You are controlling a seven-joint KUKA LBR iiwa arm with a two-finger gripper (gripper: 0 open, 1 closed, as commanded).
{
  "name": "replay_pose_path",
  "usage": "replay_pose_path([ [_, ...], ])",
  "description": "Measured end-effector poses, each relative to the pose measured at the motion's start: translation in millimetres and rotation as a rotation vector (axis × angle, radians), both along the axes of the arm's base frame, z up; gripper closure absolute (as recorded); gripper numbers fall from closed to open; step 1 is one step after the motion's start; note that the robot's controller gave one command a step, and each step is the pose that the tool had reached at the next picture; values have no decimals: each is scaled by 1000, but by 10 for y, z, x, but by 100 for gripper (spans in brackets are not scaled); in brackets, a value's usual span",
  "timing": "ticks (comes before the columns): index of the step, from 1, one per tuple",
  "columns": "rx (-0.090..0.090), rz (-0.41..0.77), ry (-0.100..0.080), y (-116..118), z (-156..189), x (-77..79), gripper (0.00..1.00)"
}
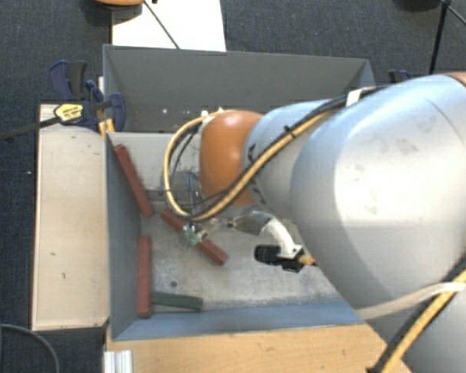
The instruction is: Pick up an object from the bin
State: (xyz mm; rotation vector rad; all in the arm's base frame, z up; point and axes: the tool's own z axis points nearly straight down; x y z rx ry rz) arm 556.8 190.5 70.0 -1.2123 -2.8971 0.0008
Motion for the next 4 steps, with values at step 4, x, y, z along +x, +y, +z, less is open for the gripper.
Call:
replay_pose_path([
  [4,-1,3,3,-7,453,-10,100],
])
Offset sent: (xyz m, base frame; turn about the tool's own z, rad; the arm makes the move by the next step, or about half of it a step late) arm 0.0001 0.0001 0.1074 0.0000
